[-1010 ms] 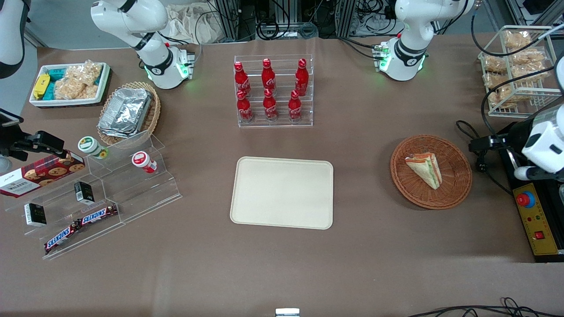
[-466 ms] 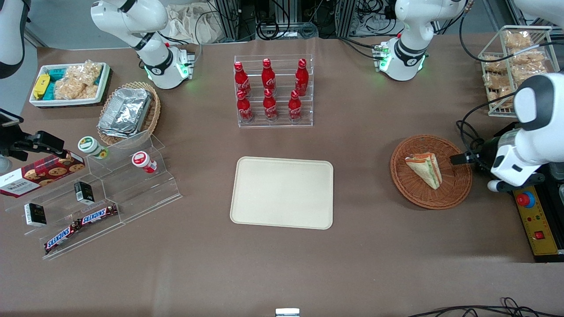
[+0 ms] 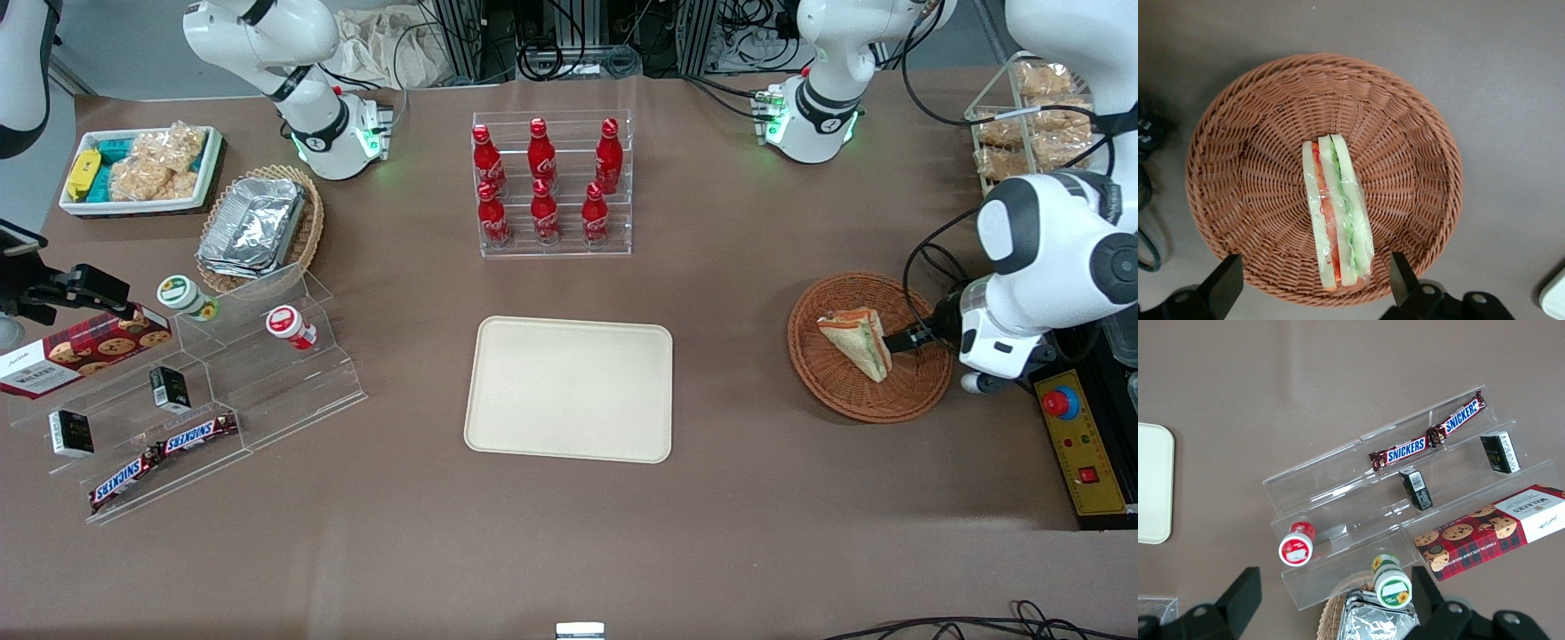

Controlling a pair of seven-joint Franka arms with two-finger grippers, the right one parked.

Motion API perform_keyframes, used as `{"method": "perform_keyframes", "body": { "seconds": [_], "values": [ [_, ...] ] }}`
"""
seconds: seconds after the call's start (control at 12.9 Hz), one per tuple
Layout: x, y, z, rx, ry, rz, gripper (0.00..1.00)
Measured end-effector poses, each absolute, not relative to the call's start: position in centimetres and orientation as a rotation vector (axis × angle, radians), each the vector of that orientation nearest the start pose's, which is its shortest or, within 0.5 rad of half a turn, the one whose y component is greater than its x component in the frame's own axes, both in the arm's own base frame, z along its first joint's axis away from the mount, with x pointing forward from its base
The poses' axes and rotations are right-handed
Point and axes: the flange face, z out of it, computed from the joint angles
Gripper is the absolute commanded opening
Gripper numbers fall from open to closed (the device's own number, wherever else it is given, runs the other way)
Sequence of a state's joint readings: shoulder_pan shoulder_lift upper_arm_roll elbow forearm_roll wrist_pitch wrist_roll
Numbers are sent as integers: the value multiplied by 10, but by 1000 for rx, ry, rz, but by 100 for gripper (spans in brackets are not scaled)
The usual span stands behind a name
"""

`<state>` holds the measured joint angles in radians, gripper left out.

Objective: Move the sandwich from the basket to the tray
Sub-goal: 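Lower the open left gripper around the sandwich and close it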

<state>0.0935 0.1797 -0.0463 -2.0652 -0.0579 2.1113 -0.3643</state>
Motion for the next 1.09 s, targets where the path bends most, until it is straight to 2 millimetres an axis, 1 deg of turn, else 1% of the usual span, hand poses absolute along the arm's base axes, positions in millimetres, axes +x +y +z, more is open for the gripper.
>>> {"method": "perform_keyframes", "body": {
  "seconds": [0.23,0.54,0.93,1.01,1.09],
  "values": [
    [546,23,307,-3085,-774,219,99],
    [539,20,288,-3091,-834,203,98],
    [531,21,257,-3087,-871,168,98],
    [530,21,252,-3087,-884,163,92],
    [530,21,249,-3086,-895,166,83]
  ]
}}
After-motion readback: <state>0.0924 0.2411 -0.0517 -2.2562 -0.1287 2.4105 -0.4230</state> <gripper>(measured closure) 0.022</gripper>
